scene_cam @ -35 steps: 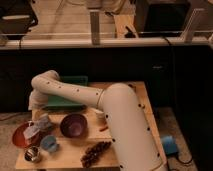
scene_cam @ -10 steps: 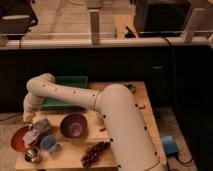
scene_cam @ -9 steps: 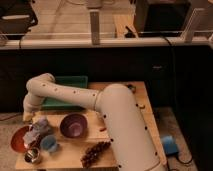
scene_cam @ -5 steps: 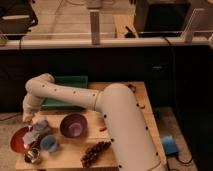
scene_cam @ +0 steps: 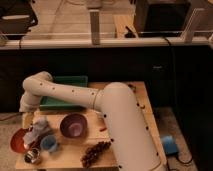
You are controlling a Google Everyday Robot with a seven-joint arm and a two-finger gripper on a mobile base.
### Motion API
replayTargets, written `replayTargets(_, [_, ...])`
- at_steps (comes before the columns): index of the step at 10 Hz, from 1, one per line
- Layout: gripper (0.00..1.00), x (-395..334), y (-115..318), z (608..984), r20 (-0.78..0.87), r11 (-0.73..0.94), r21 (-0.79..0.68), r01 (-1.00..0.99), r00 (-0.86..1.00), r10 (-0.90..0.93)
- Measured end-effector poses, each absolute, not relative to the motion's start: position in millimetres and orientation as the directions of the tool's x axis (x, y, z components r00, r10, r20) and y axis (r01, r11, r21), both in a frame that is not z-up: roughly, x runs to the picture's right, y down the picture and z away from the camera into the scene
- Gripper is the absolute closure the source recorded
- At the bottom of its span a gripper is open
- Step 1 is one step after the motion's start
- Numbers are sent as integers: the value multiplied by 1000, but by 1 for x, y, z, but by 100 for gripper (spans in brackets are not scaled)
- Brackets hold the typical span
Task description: Place fork in metal cup
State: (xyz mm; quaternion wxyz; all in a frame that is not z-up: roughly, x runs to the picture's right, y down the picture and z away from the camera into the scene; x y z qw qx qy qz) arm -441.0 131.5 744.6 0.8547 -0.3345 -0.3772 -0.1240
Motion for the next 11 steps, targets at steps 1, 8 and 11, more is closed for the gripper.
replayTargets(1, [58,-441,127,739,736,746,-469,474,677,32])
replayTargets(8, [33,-413,125,747,751,710,-491,505,659,50])
replayTargets(11, [20,-409,127,754,731,732,-504,459,678,77])
